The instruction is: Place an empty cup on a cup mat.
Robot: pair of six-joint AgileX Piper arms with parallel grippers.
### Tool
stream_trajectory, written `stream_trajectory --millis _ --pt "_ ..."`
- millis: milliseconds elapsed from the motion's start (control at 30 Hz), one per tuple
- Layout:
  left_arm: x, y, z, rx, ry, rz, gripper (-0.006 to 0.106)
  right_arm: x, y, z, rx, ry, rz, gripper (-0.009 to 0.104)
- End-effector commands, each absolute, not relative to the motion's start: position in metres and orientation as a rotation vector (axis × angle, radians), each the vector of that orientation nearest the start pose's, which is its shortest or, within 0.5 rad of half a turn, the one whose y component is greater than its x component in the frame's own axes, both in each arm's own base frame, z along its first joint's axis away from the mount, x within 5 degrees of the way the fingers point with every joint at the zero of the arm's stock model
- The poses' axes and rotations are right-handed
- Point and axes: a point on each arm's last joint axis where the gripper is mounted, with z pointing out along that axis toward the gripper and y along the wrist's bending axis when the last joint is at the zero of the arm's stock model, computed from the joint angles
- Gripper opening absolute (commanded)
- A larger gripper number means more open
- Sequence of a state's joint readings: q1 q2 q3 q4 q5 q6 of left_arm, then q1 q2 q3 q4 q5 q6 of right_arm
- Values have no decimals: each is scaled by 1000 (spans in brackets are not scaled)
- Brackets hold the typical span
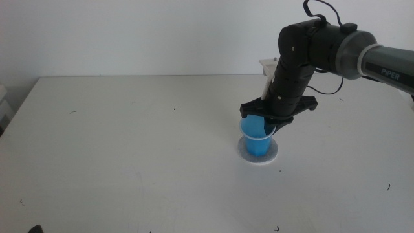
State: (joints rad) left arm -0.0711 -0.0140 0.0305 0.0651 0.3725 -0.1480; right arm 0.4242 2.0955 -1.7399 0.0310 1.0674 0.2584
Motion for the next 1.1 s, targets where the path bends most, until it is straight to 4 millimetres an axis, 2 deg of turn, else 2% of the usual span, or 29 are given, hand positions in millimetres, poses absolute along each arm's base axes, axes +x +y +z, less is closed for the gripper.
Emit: stream_trajectory --millis 0,233,433,567,667,867,967,1067 --pt "54 -2 178 -38 1797 -101 105 403 186 245 -240 2818 196 -1" --pt "54 -2 178 -38 1797 -101 105 411 188 234 -242 2789 187 -1" --pt "54 -2 178 -38 1797 -101 105 412 186 232 -258 2793 142 -1" --pt "54 -2 178 -38 1797 -101 105 412 186 232 -256 2794 148 4" --pt "54 -2 178 -38 1797 -101 105 411 186 232 -254 2796 155 15" --pt "54 -2 178 -38 1797 -101 105 411 186 240 -252 2764 164 52" --pt "54 -2 178 -38 1797 -101 105 407 185 260 -237 2707 203 70" --pt "54 -2 178 -38 1797 -101 105 399 178 289 -240 2642 196 82"
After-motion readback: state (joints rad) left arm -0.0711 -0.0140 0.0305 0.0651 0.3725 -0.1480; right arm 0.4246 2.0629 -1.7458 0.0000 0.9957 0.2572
